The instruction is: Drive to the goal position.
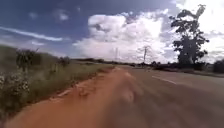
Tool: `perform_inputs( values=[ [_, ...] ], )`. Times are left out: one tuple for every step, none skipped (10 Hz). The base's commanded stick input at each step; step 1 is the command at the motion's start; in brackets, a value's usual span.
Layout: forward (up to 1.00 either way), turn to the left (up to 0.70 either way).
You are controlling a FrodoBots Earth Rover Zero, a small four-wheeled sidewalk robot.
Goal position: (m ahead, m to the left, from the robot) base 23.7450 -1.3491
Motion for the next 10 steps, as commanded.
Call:
perform_inputs(
  values=[
    [1.00, -0.21],
    [1.00, -0.08],
    [1.00, 0.00],
    [1.00, 0.00],
    [1.00, 0.00],
    [1.00, 0.00],
    [1.00, 0.00],
    [1.00, 0.00],
    [1.00, 0.00],
    [1.00, -0.12]
  ],
)
